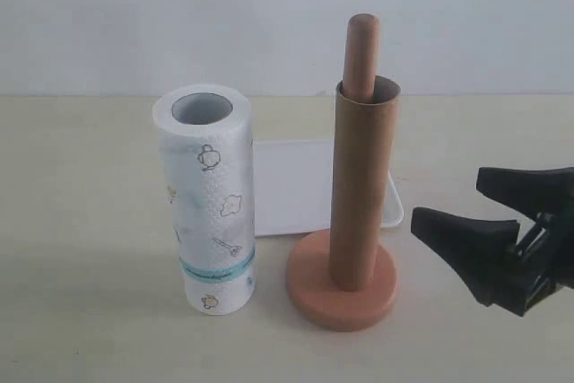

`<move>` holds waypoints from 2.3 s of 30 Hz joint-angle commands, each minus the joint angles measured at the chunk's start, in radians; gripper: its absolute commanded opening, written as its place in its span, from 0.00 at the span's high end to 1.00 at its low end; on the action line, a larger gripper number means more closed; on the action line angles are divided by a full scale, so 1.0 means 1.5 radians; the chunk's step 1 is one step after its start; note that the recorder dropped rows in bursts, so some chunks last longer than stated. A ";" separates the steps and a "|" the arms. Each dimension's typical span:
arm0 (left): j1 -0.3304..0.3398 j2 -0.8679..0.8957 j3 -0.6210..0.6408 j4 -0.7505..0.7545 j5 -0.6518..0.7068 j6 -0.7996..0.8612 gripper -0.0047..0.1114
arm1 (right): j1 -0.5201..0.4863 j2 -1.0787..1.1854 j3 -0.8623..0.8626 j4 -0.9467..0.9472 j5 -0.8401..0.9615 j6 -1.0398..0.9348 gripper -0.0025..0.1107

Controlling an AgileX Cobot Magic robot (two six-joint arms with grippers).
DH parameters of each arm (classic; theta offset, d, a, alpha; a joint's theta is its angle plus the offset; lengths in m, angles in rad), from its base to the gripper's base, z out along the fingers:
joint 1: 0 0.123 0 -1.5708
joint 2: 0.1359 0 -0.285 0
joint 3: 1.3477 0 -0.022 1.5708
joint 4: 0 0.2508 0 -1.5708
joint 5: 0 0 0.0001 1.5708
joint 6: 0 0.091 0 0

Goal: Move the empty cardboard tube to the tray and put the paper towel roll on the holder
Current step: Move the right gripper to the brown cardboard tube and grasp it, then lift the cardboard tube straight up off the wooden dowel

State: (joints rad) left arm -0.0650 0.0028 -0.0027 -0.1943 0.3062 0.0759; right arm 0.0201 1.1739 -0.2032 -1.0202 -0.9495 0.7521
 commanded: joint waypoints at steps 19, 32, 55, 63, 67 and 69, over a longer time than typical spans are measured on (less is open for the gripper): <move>0.002 -0.002 0.002 -0.003 0.000 0.003 0.92 | 0.195 0.179 -0.192 0.169 0.043 -0.093 0.16; 0.002 -0.002 0.002 -0.003 0.000 0.003 0.92 | 0.195 0.179 -0.192 0.169 0.043 -0.084 0.83; 0.002 -0.002 0.002 -0.003 0.000 0.003 0.92 | 0.195 0.108 -0.329 -0.024 0.094 0.114 0.98; 0.002 -0.002 0.002 -0.003 0.000 0.003 0.92 | 0.195 0.045 -0.459 -0.190 0.174 0.287 0.98; 0.002 -0.002 0.002 -0.003 0.000 0.003 0.92 | 0.195 0.019 -0.532 -0.246 0.172 0.359 0.98; 0.002 -0.002 0.002 -0.003 0.000 0.003 0.92 | 0.195 0.009 -0.569 -0.279 0.173 0.392 0.98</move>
State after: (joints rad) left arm -0.0650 0.0028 -0.0027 -0.1943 0.3062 0.0759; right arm 0.3094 1.2149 -0.9909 -1.3720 -0.6957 1.2759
